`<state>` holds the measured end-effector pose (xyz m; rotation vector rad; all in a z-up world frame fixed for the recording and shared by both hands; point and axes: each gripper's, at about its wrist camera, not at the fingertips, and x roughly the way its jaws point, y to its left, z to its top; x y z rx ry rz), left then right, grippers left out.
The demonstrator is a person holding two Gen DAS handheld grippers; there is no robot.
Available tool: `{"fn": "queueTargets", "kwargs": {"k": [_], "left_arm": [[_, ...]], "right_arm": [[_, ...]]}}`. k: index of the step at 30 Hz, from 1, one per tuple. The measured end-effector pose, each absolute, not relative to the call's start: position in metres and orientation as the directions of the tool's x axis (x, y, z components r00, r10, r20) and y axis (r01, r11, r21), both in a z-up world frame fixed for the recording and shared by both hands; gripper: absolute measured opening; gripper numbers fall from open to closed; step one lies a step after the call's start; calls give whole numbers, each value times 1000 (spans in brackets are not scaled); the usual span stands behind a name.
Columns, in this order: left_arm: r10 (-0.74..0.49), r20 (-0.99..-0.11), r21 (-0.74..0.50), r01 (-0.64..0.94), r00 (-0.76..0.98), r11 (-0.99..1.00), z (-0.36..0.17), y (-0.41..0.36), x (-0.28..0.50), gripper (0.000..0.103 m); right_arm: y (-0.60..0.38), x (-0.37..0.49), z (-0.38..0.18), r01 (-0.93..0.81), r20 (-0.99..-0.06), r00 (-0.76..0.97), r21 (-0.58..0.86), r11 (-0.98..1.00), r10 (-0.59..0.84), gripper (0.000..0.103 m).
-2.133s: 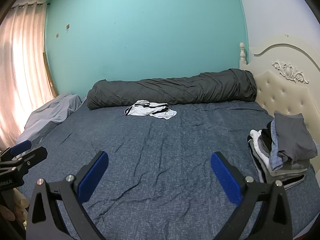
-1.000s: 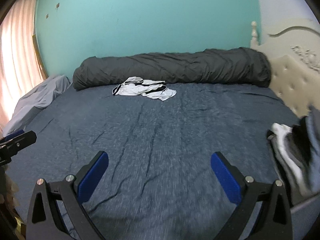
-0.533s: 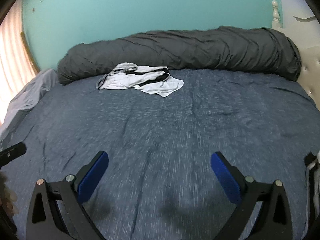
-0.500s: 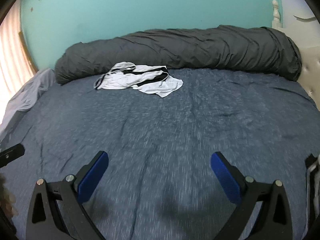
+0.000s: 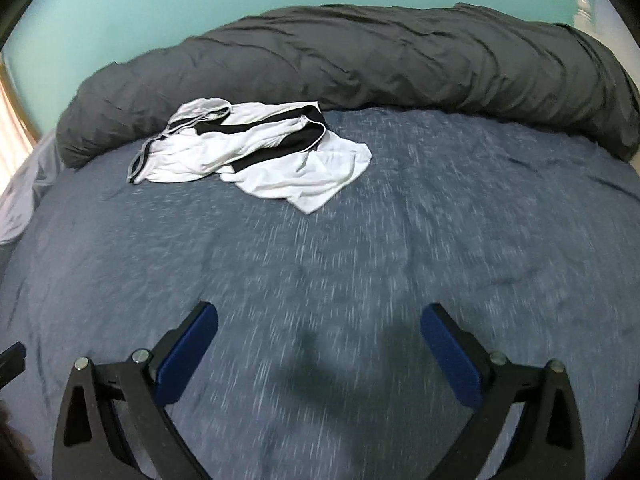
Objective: Fold clothes
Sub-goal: 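Move the right tool toward the white garment and close on its hem, then drag the white garment with the right tool to spread it out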
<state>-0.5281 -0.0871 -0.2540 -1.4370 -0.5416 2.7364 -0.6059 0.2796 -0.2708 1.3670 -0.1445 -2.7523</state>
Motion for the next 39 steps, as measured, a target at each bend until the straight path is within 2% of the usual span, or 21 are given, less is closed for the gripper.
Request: {"fn": "queueTargets", "kwargs": {"k": [1, 2, 3, 16, 17, 19, 21, 22, 24, 30, 39], "left_arm": [[161, -801, -304, 161, -577, -939, -258, -90, -532, 103], [163, -804, -307, 164, -571, -937, -264, -95, -536, 103], [164, -807, -309, 169, -567, -936, -269, -97, -538, 103], [174, -820, -318, 180, -546, -931, -309, -120, -552, 103], [172, -820, -317, 183, -547, -931, -311, -122, -552, 103], [172, -820, -319, 186, -546, -929, -314, -125, -552, 103], [173, -820, -321, 187, -546, -929, -316, -127, -549, 103], [174, -819, -320, 184, -547, -929, -317, -128, -548, 103], [173, -816, -319, 180, -551, -931, -317, -127, -544, 103], [164, -815, -317, 191, -555, -929, -315, -125, -531, 103], [156, -787, -329, 191, -597, -925, -279, -119, -477, 103]], "right_arm": [[277, -618, -276, 25, -796, -597, 99, -995, -94, 95], [275, -630, -281, 33, -802, -591, 86, -996, -88, 81], [273, -641, -287, 40, -807, -584, 71, -997, -81, 71], [234, -735, -329, 92, -813, -581, -8, -996, -47, 70], [232, -740, -332, 94, -815, -578, -10, -996, -46, 67], [229, -747, -340, 91, -826, -563, -22, -996, -33, 57], [227, -755, -348, 89, -837, -547, -32, -995, -22, 36], [227, -756, -349, 89, -839, -543, -29, -996, -24, 31], [231, -755, -347, 79, -829, -559, -27, -997, -22, 5], [234, -723, -316, 117, -782, -617, 19, -993, -88, 3], [226, -651, -261, 228, -721, -652, 107, -968, -233, 3]]}}
